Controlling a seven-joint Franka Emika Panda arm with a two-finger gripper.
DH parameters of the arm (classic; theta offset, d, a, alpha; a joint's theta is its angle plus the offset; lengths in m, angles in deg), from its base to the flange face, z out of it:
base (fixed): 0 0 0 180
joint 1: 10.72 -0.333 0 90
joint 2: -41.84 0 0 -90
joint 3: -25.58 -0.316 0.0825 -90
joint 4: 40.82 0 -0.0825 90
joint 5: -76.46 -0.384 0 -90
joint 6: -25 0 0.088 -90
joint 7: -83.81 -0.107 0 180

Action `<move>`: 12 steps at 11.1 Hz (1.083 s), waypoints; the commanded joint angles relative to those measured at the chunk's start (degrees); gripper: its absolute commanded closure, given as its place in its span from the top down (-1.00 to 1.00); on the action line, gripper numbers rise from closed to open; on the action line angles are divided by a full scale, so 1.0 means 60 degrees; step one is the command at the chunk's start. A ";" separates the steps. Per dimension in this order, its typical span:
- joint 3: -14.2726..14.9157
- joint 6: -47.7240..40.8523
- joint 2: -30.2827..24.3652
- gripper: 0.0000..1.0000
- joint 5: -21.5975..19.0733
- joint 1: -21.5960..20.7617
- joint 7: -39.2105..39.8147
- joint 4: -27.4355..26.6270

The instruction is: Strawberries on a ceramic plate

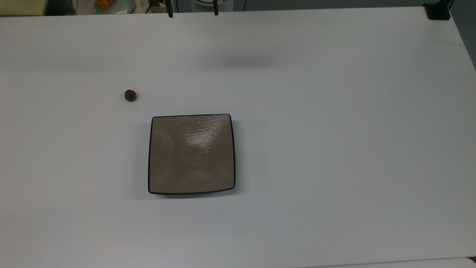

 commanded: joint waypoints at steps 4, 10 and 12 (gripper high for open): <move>0.0011 0.0098 0.0004 1.00 -0.0072 -0.0051 0.0825 -0.0076; 0.0026 0.0024 0.0033 1.00 -0.0072 0.0329 0.4692 -0.0090; 0.0026 0.0054 0.0062 1.00 -0.0028 0.0490 0.5351 -0.0163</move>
